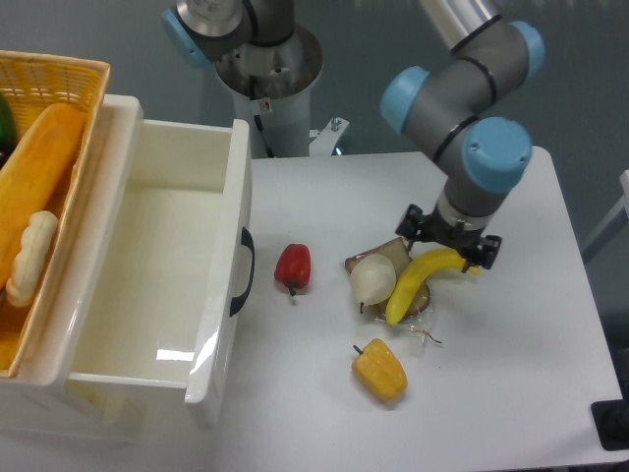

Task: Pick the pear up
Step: 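Move the open gripper over the pale pear beside the banana, then lower the gripper around the pear and close on it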

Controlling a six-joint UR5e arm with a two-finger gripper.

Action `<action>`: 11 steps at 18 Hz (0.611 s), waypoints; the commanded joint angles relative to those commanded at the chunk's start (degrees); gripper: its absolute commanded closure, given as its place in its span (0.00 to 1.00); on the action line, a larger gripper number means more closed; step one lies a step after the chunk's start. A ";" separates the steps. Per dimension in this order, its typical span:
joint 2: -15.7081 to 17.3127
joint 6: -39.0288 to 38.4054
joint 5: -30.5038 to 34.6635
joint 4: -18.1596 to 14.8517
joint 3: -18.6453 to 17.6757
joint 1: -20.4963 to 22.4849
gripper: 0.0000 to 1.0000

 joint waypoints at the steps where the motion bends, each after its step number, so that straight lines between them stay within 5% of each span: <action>1: 0.79 -0.17 -0.35 -0.26 -0.79 -0.09 0.00; 11: -1.66 -7.12 -4.22 -0.18 -1.07 -2.99 0.00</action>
